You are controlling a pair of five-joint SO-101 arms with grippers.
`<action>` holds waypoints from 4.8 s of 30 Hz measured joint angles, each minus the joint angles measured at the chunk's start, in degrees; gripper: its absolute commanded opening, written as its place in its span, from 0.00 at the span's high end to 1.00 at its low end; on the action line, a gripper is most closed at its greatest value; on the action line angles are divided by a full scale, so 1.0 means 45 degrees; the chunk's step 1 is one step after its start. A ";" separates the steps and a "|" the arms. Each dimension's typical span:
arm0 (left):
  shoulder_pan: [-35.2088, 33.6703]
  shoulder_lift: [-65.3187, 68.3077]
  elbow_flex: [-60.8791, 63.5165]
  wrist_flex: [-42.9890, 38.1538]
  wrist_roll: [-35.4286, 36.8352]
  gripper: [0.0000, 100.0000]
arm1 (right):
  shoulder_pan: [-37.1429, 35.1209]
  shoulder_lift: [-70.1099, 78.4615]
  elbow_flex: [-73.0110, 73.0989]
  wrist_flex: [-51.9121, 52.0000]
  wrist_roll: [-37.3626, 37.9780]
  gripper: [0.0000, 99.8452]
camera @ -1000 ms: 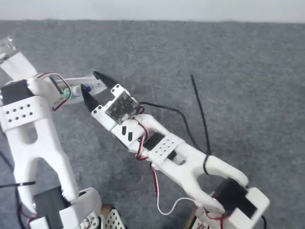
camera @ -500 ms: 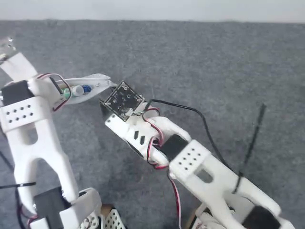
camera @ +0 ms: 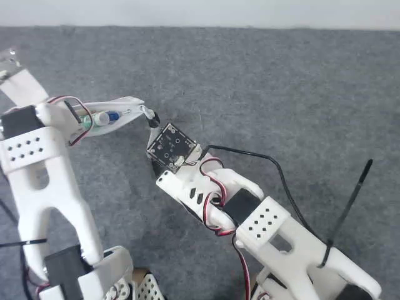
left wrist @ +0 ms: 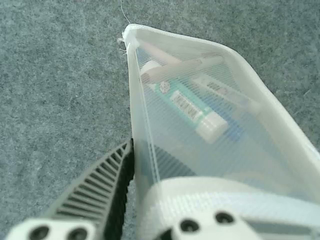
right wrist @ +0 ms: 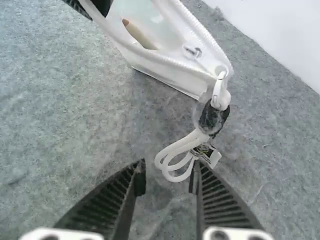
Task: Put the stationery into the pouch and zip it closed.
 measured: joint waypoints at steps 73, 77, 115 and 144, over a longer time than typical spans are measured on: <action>-0.0020 0.0000 0.0000 0.0000 0.0000 0.99 | 0.0860 0.6935 0.0195 -1.0784 -0.0020 0.87; -0.0020 0.0000 0.0000 0.0000 0.0000 0.99 | 0.1192 0.6935 0.0274 -1.0823 -0.0020 0.87; -0.0020 0.0000 0.0000 -0.0098 0.0000 0.99 | 0.1270 0.6935 0.0371 -1.2308 -0.0039 0.87; -0.0020 0.0000 0.0000 -0.0098 0.0000 0.99 | 0.1309 0.6935 0.0371 -1.2308 -0.0039 0.87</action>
